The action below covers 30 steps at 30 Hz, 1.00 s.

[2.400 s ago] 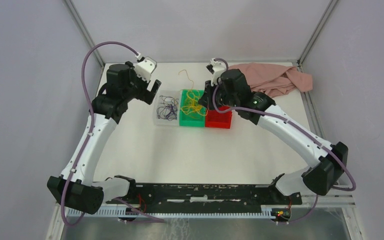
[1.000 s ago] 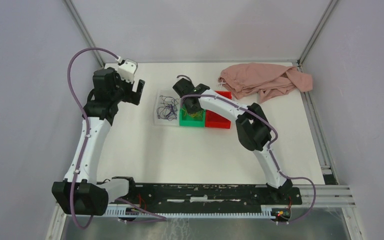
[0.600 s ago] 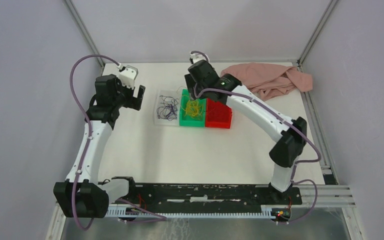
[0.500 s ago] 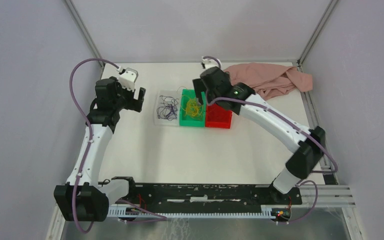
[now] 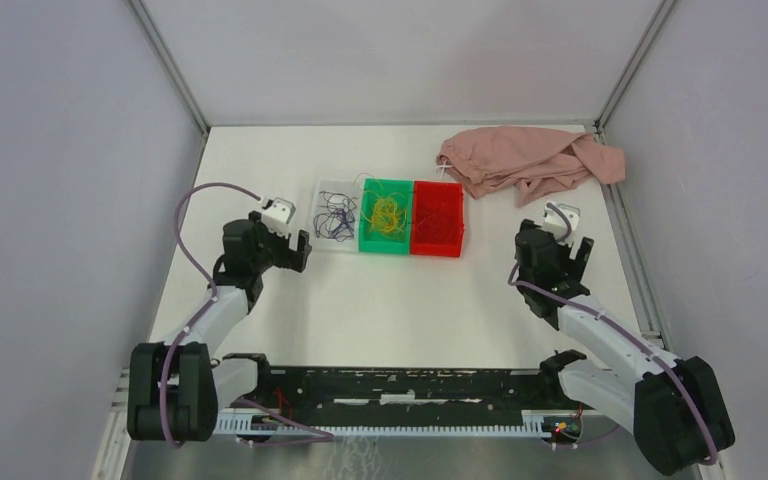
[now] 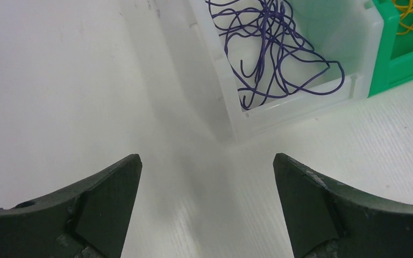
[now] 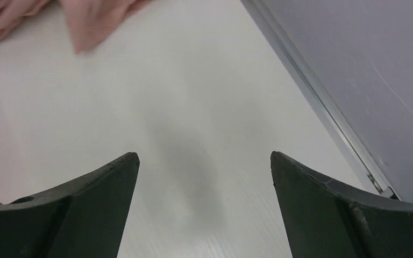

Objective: Untangle the cables
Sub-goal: Reset both arms

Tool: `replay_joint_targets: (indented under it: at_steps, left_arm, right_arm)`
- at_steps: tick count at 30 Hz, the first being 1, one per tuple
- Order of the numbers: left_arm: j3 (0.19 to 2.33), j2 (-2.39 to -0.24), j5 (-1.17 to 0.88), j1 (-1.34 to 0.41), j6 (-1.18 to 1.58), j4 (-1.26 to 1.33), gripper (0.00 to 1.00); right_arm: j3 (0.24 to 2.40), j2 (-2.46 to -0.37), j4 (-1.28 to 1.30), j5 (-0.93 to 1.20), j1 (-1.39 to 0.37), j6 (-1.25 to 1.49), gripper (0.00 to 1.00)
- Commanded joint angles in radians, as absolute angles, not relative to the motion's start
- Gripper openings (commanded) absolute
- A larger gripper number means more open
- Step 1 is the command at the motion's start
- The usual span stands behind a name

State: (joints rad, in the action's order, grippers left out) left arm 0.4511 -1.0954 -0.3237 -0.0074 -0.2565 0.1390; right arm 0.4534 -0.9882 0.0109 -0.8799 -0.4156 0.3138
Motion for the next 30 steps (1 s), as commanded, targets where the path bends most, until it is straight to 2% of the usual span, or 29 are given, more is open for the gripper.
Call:
replay_joint_targets:
  at_steps: [1,5,10,17,19,24,28,30]
  left_arm:
    - [0.375,-1.155,-0.340,-0.002,-0.158,0.535,0.99]
    - [0.298,-1.261,-0.316,-0.002,-0.071,0.815,0.99]
    - [0.341,-1.410,-0.198,-0.002,-0.067,0.869,0.99]
    - [0.208,-1.486,-0.152,-0.001,-0.059,1.175,0.99]
    - [0.160,-1.522,-0.121,-0.001,-0.040,1.324,0.99]
    - [0.110,-1.511,-0.044,-0.010,-0.022,1.399,0.99]
    - [0.139,-1.510,0.037,-0.011,0.009,1.342,0.99]
    - [0.152,-1.509,0.054,-0.011,0.016,1.314,0.99]
  right_arm:
    - [0.414,-1.022,-0.154,-1.008,-0.313,0.387,0.99]
    - [0.361,-1.075,-0.263,-1.020,-0.271,0.350,0.99]
    - [0.332,-1.133,-0.364,-0.995,-0.251,0.299,0.99]
    - [0.296,-1.243,-0.664,-0.807,-0.159,0.258,0.99]
    - [0.330,-1.288,-0.666,-0.763,-0.146,0.235,0.98]
    - [0.365,-1.330,-0.677,-0.633,-0.146,0.158,0.99]
    - [0.219,-1.456,-1.134,-0.539,-0.147,0.071,1.00]
    - [0.271,-1.463,-0.974,-0.443,-0.150,0.062,1.00]
